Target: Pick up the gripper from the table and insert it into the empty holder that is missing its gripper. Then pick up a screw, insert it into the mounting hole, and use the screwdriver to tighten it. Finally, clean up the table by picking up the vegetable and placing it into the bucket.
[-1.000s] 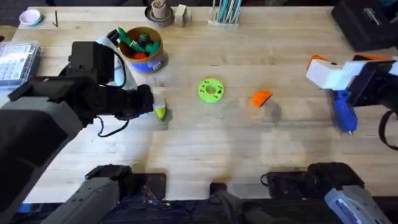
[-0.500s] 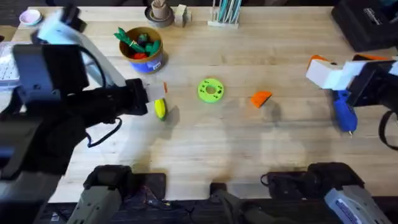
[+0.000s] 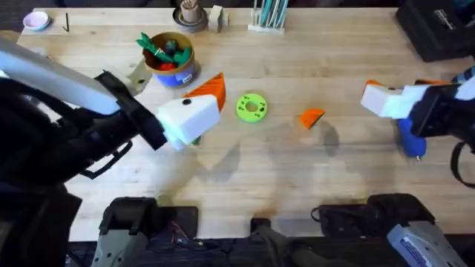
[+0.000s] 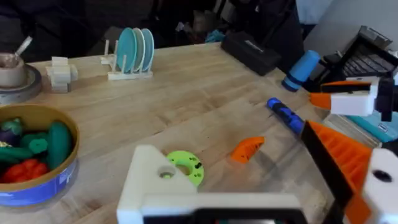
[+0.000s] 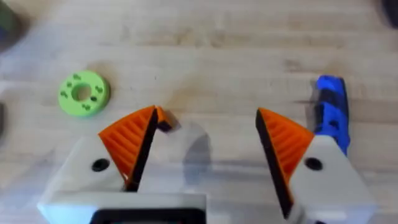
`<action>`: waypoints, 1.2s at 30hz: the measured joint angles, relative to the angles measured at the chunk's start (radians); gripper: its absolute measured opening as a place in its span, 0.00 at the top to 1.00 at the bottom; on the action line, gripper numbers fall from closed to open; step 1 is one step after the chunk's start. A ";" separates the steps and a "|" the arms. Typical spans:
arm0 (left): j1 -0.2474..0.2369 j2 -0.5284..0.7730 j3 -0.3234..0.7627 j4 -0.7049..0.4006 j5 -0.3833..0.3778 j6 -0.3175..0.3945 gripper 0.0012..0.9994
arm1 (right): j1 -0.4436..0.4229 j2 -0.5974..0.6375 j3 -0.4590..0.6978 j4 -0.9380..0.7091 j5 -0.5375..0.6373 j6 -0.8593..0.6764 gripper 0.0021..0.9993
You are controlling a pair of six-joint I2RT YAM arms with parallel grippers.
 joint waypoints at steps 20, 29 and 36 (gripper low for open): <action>0.000 -0.001 0.000 -0.010 0.006 -0.005 0.01 | 0.000 0.000 0.000 -0.352 0.000 0.000 0.01; 0.000 -0.001 0.000 0.024 -0.101 0.019 0.00 | 0.000 0.000 0.000 -0.352 0.000 0.000 0.01; 0.000 -0.001 -0.001 0.066 -0.220 0.086 0.00 | 0.000 0.000 0.000 -0.352 0.000 0.000 0.01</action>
